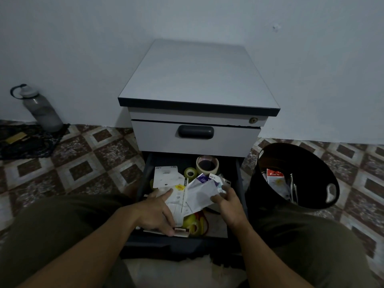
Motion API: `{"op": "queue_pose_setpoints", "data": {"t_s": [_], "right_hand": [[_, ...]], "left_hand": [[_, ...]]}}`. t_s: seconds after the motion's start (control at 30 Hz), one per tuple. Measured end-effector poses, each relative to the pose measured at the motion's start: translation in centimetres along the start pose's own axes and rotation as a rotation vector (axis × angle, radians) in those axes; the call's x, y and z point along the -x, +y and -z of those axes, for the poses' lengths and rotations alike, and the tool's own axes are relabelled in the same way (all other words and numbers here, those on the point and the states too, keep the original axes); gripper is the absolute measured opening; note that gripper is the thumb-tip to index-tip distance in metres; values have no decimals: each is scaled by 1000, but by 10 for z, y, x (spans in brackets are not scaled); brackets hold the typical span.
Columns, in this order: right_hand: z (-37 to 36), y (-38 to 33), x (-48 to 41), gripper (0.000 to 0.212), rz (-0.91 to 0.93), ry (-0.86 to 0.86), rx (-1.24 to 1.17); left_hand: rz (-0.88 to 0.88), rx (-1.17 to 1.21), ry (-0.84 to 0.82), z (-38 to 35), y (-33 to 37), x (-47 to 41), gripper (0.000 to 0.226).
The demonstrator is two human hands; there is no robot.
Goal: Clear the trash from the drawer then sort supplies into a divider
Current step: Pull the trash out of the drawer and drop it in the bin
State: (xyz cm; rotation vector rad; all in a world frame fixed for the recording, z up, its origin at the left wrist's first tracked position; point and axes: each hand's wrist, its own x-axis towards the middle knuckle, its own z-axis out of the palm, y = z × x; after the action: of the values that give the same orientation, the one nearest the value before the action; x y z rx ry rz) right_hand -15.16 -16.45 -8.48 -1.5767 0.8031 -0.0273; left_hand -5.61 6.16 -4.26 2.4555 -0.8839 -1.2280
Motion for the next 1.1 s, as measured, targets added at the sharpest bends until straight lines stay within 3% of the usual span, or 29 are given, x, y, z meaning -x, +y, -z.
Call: {"op": "queue_pose_setpoints", "data": {"t_s": [0.1,0.2,0.37,0.47,0.57,0.67,0.87,0.97,1.1], "right_hand": [[0,0,1,57,-1,20,10],[-1,-3,3,42,12,62,83],[-1,-4,4,2,45,159,159],[-2,-8,3,9,26,201,91],[1,-14,-3,10,61,304,83],[5,-20,-11,17,77,308,157],[-9,-6,-23,52,53,233,373],[-18,0,-26,70,-13,120,571],[-23,5,-31,81,-141,39,572]], "left_hand": [[-49,-42,29,-6,2,-2,6],[-96,-94,102,-9,5,-4,22],[-73,210,422,5,14,-5,28],[72,522,615,14,15,-13,29],[188,716,699,20,11,-29,31],[262,615,709,17,8,-47,25],[320,368,516,6,-8,-75,79],[362,269,409,3,-1,-75,89],[332,183,364,-2,-4,-81,91]]}}
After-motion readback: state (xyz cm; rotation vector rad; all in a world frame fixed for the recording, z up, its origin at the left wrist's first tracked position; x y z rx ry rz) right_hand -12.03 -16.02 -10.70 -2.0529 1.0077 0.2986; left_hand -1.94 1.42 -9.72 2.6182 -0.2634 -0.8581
